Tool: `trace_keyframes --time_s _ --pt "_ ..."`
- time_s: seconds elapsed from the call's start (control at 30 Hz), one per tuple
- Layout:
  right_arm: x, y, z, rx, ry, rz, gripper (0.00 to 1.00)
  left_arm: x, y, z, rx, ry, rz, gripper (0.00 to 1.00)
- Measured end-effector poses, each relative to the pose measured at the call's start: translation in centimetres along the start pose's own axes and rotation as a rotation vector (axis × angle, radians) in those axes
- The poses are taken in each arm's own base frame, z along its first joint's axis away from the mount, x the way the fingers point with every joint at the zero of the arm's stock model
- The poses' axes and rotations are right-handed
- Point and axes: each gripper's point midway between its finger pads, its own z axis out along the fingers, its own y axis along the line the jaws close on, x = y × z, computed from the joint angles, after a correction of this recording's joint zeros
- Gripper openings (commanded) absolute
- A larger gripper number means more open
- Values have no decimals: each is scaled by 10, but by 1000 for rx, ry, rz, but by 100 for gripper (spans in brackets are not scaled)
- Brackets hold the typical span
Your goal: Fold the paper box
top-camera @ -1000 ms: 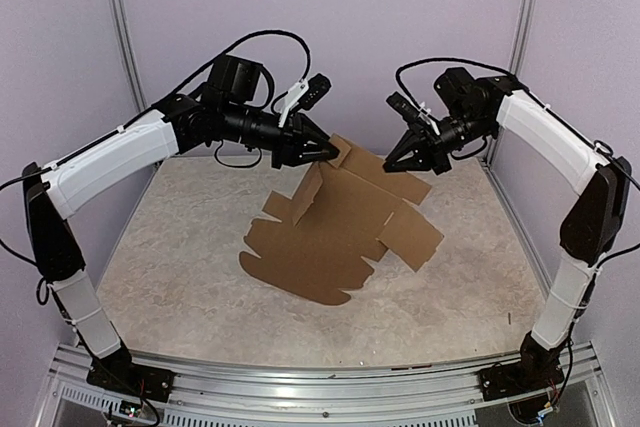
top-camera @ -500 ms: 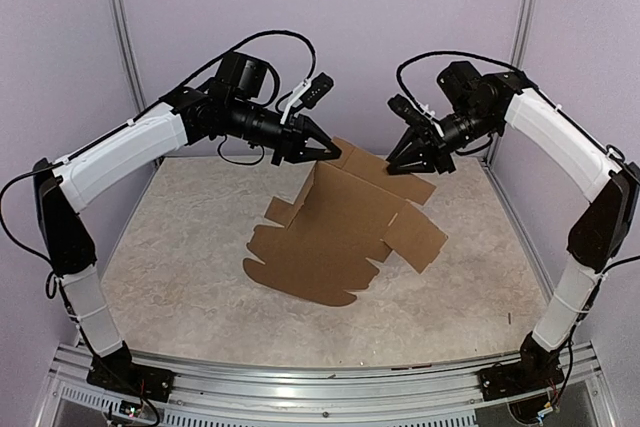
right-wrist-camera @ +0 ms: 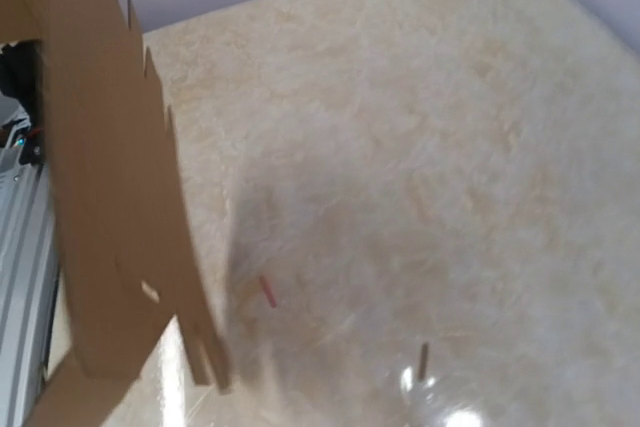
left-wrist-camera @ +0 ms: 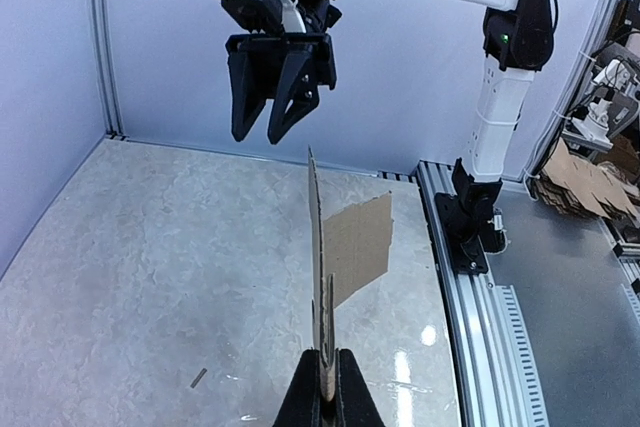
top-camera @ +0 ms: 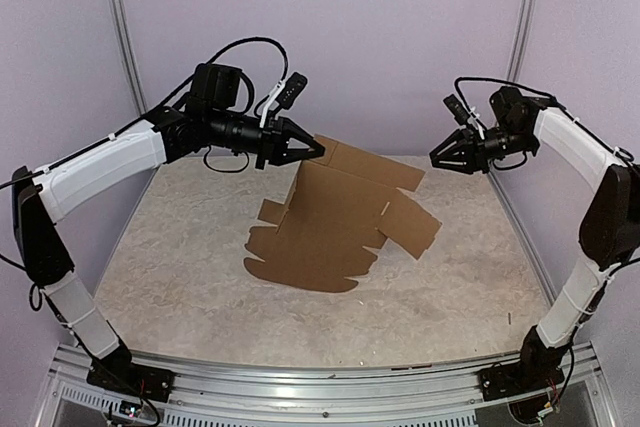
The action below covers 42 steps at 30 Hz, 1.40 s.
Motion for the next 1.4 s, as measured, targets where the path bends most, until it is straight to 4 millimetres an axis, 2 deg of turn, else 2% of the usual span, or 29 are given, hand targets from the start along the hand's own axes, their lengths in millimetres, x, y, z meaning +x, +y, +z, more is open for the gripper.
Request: trace_keyframes --time_s 0.07,0.17,0.53,0.7,0.83,1.2,1.4 --pt "12 0 8 -1 16 31 33 -1 1 -2 -8 -18 2 0" --pt "15 1 16 -1 29 24 33 -2 3 -3 -20 -42 2 0" --pt "-8 27 33 -29 22 -85 33 0 17 -6 -66 -80 -10 0" --pt "-14 37 39 -49 18 -108 39 0 19 -6 -77 -86 -17 0" --pt "-15 43 42 -64 17 -113 44 0 20 -6 -81 -92 -24 0" --pt "-6 53 41 -91 51 -104 45 0 21 -5 -84 -96 -30 0" --pt "-8 59 38 -107 60 -114 49 -1 21 -5 -83 -101 -29 0"
